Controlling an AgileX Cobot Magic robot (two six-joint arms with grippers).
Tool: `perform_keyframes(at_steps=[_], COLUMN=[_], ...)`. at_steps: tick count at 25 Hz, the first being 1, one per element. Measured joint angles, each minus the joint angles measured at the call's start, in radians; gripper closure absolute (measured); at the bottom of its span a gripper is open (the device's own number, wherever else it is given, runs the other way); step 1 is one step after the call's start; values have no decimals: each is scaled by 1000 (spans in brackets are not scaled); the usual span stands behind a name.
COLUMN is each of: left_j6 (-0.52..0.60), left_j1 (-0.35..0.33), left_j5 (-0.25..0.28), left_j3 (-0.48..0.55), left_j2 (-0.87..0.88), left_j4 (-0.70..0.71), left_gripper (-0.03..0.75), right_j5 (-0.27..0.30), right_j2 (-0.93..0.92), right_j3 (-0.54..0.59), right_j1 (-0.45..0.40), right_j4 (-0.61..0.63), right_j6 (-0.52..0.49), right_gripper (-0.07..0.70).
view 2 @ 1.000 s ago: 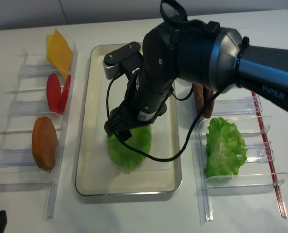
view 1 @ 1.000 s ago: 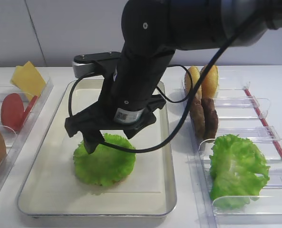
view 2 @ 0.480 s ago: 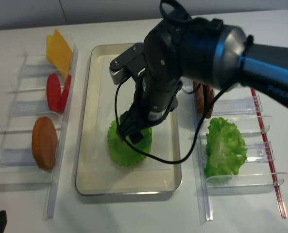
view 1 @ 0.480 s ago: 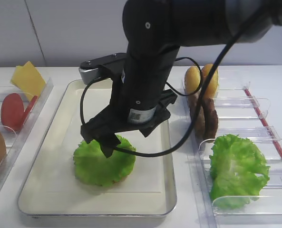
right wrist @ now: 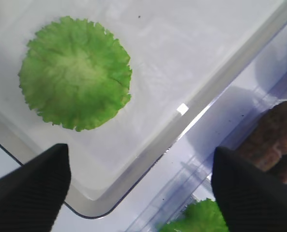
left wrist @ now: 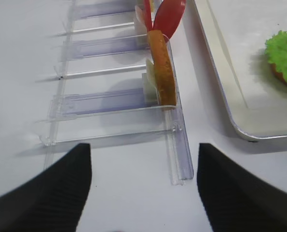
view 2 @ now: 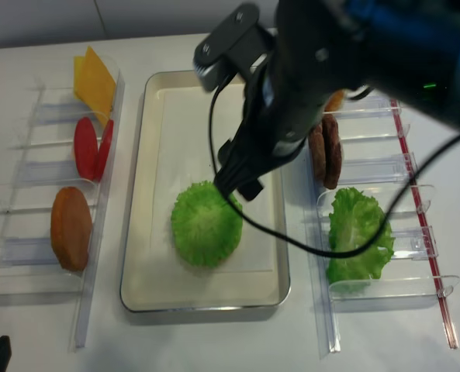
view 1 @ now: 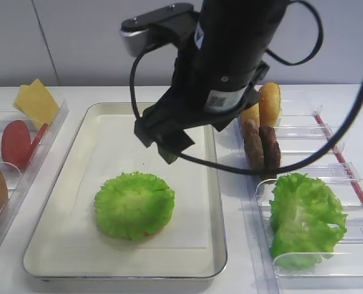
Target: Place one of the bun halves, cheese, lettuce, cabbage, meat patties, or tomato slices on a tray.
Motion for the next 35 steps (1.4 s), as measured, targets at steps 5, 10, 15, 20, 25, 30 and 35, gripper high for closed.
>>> perform_keyframes(at_steps=[5, 10, 15, 20, 25, 30, 35], left_j6=[0, 0, 0, 0, 0, 0, 0], left_j1=[0, 0, 0, 0, 0, 0, 0], left_j5=[0, 0, 0, 0, 0, 0, 0], left_j3=[0, 0, 0, 0, 0, 0, 0], left_j2=[0, 0, 0, 0, 0, 0, 0], left_j4=[0, 0, 0, 0, 0, 0, 0], left_gripper=[244, 244, 244, 244, 244, 244, 244], right_j5=[2, -19, -42, -74, -87, -88, -51], right_j2=[-119, -278, -454, -639, -832, -1028, -1213], right_j3=[66, 213, 342, 472, 605, 733, 839], right_j1=[0, 0, 0, 0, 0, 0, 0], right_j4=[-74, -84, -110, -124, -137, -137, -121], right_j6=[38, 61, 103, 120, 124, 124, 124], right_gripper=[27, 27, 27, 27, 27, 27, 32])
